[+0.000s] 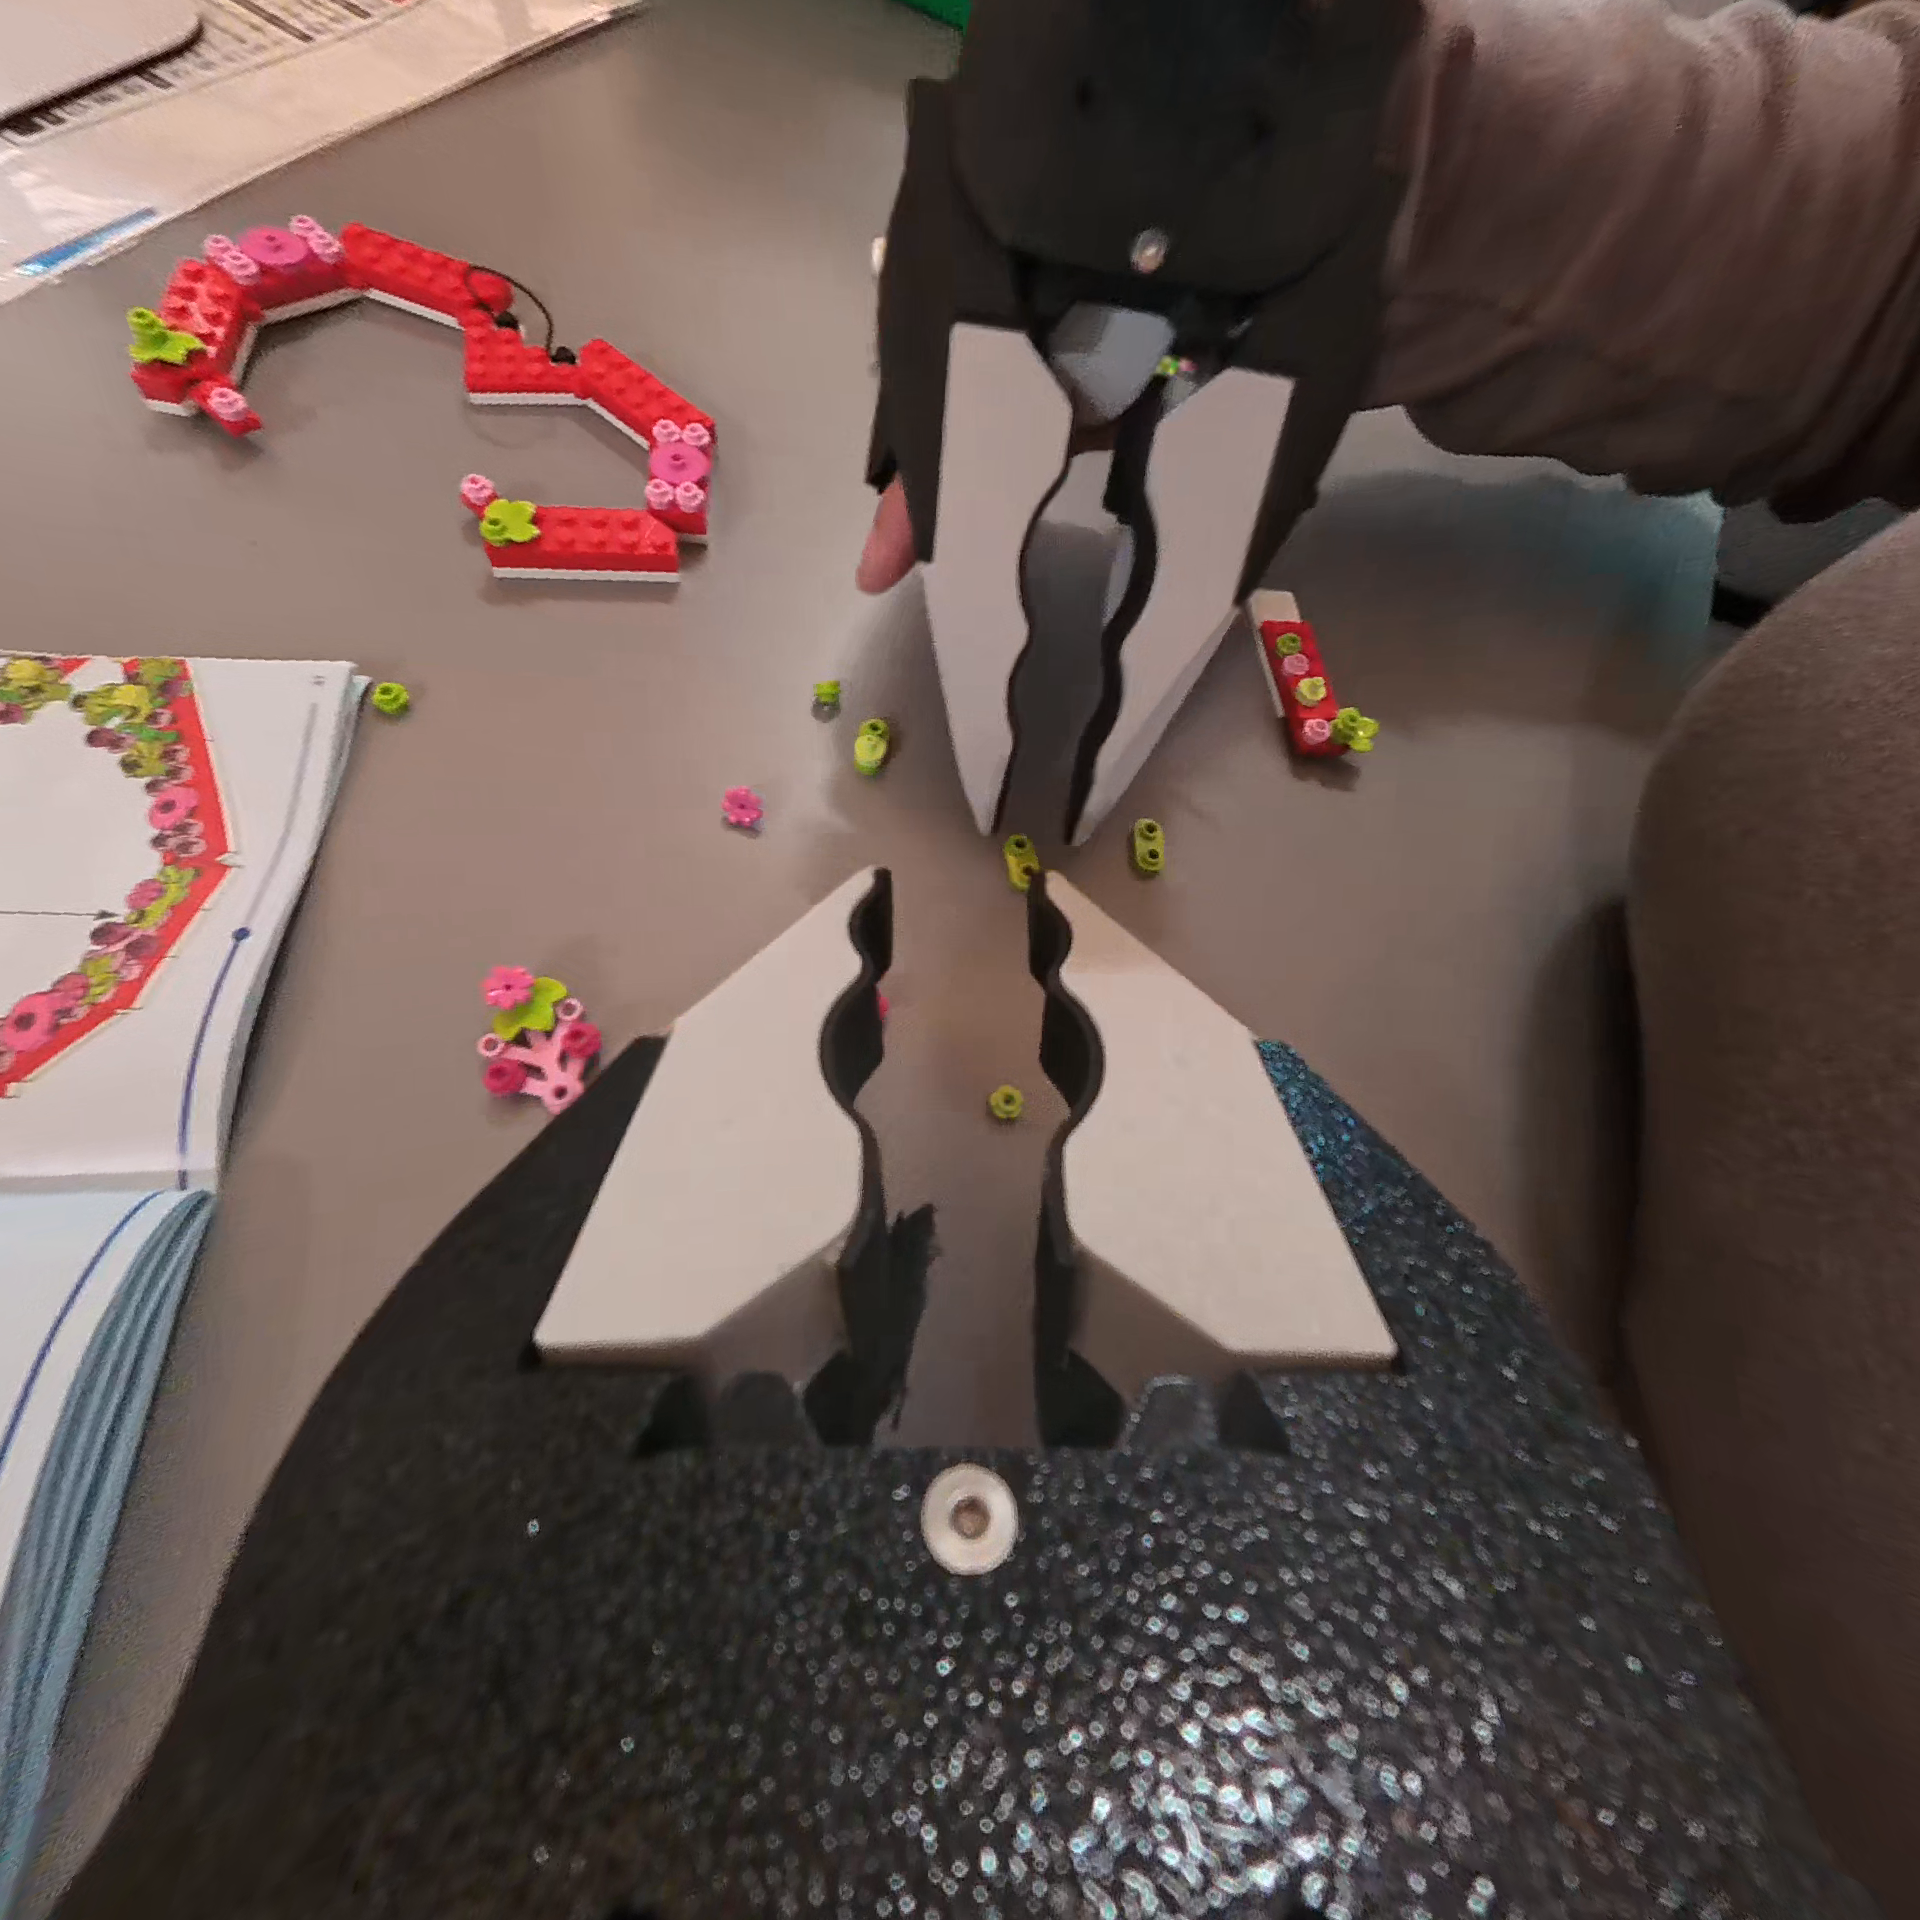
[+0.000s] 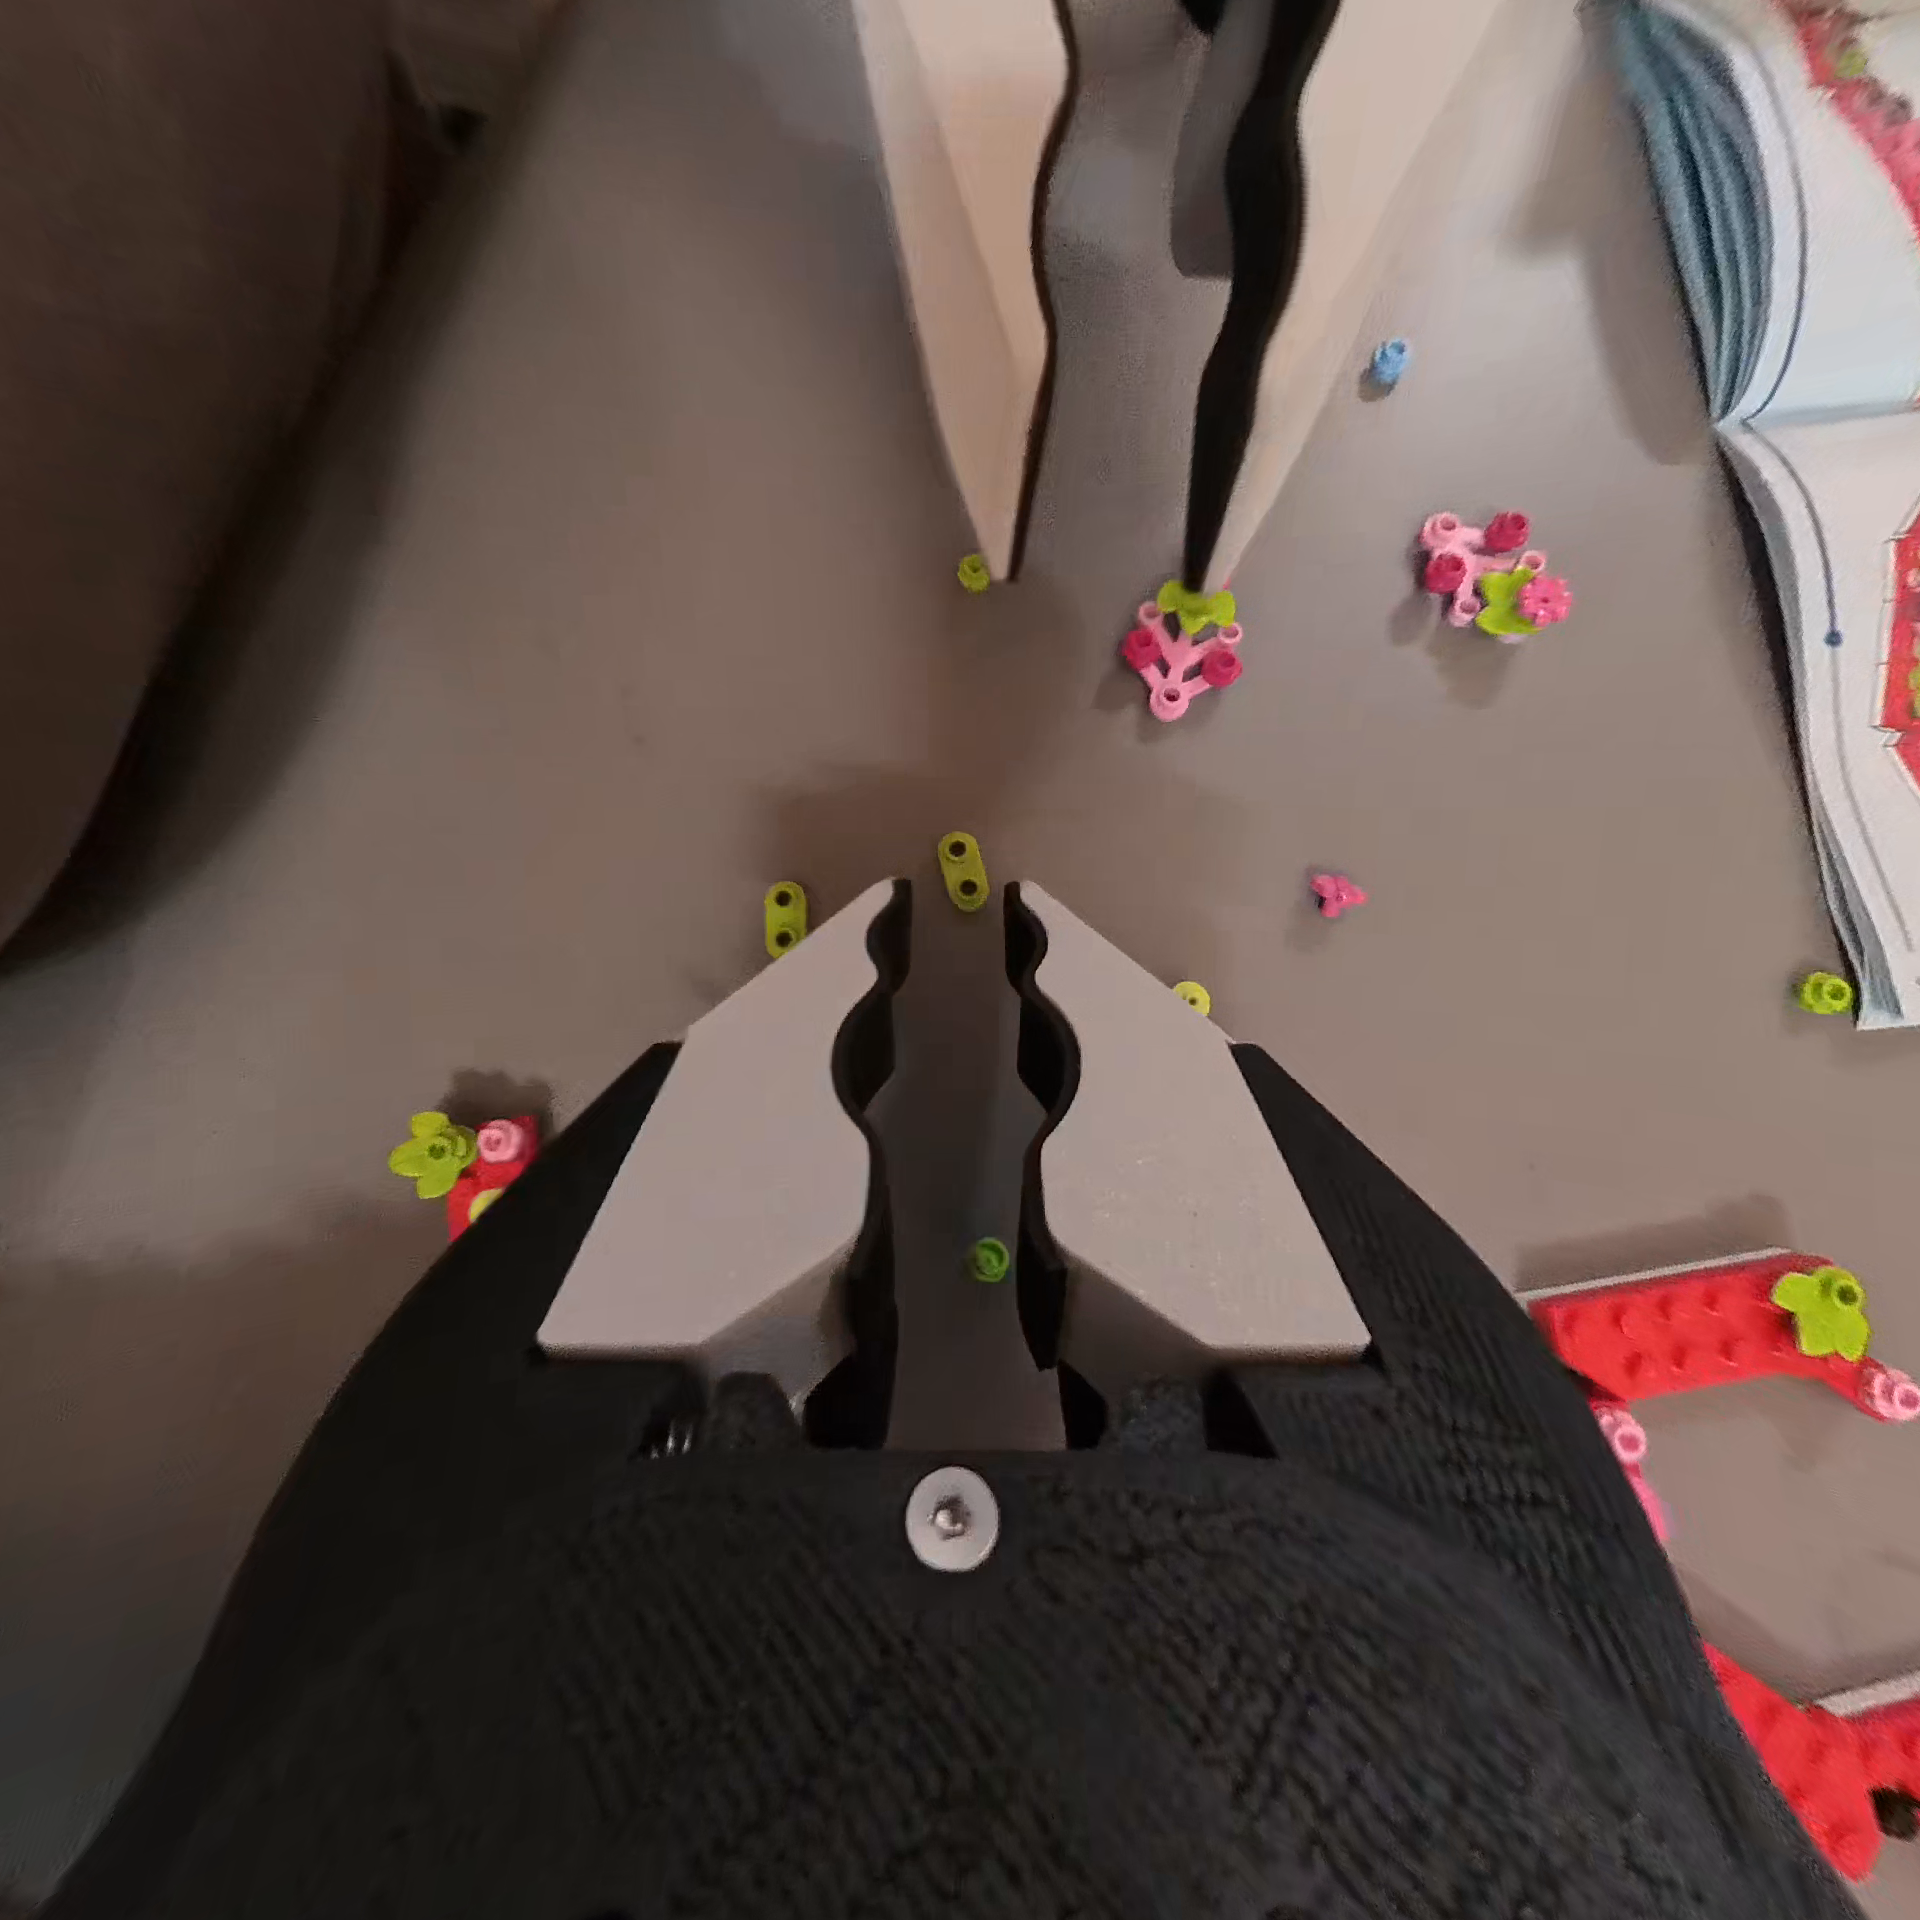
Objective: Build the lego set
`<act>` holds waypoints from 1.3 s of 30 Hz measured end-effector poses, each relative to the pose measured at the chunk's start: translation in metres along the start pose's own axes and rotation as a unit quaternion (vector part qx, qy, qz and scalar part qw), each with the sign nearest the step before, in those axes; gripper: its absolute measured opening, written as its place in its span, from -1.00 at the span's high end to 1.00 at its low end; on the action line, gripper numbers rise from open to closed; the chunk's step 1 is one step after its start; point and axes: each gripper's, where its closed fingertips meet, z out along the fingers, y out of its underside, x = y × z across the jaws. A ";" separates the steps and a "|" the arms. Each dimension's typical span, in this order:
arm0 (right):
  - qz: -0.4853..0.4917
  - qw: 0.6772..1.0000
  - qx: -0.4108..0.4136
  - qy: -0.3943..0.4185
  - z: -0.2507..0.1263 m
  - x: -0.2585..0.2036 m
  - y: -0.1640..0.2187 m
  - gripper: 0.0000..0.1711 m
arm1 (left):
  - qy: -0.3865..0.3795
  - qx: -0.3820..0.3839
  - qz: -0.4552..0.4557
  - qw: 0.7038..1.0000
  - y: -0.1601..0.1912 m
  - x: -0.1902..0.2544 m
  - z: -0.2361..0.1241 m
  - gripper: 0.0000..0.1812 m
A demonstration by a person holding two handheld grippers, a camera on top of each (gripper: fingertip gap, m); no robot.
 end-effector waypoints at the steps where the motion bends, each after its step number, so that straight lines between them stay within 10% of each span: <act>1: -0.003 1.000 -0.009 -0.001 0.003 0.001 0.002 0.82 | 0.004 0.000 -0.001 1.000 0.001 0.002 0.001 0.74; 26: 0.021 0.988 0.127 0.089 -0.044 0.036 -0.066 0.93 | -0.148 0.194 0.199 0.949 -0.044 -0.008 -0.025 0.81; 39: 0.114 0.988 0.099 -0.011 -0.042 0.039 -0.078 0.93 | -0.328 0.114 0.528 0.775 -0.035 -0.021 -0.023 0.71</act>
